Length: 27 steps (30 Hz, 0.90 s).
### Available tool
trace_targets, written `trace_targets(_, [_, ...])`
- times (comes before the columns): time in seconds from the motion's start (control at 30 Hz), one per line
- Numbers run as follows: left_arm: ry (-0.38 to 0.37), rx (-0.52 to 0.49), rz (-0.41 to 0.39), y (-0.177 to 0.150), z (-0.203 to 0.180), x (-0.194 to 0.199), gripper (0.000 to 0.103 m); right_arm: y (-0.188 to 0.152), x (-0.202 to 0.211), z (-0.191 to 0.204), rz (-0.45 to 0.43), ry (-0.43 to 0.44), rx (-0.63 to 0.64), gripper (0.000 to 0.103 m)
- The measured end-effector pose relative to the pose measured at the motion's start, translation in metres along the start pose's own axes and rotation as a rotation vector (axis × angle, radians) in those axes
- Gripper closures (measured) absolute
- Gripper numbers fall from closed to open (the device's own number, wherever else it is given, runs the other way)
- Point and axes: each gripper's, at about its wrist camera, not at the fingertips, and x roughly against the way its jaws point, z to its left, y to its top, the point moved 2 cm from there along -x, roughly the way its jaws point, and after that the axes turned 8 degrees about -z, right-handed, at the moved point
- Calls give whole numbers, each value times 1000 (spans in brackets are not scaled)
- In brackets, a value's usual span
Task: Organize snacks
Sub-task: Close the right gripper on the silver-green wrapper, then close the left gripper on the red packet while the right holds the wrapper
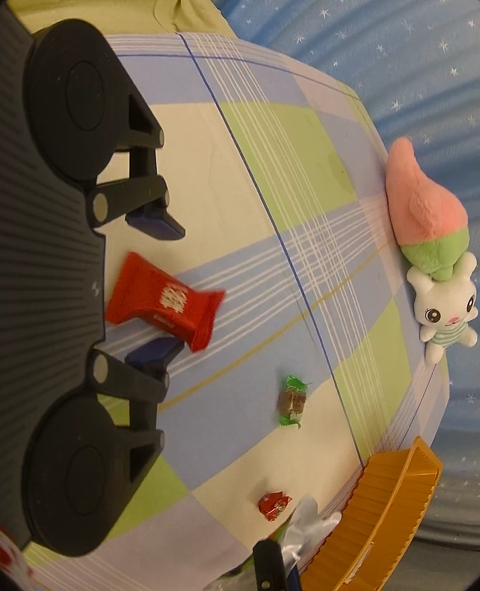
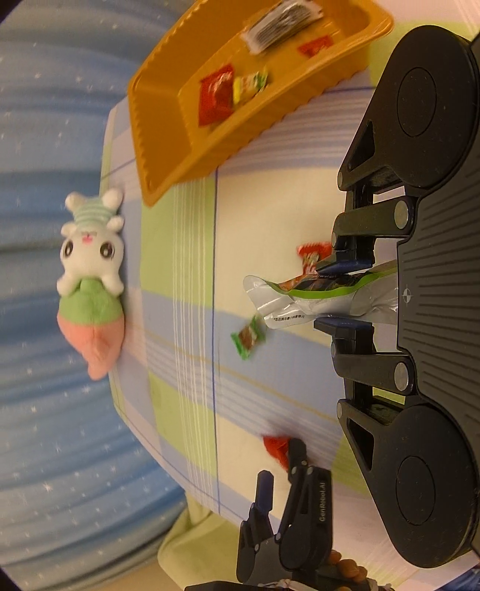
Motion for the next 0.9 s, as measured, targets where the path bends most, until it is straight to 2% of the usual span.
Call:
trace_targets(0.13, [-24, 13, 7, 4, -2, -3, 67, -2, 6, -9, 0, -21, -18, 78])
trace_targets(0.3, [-34, 28, 16, 6, -7, -4, 77, -4, 11, -14, -4, -32, -26, 78])
trace_targets(0.6, [-36, 86, 12, 7, -12, 8, 81, -2, 17, -18, -14, -17, -21, 78])
trace_targets(0.9, [-49, 158, -20, 9, -25, 40, 81, -2, 34, -25, -34, 9, -23, 78])
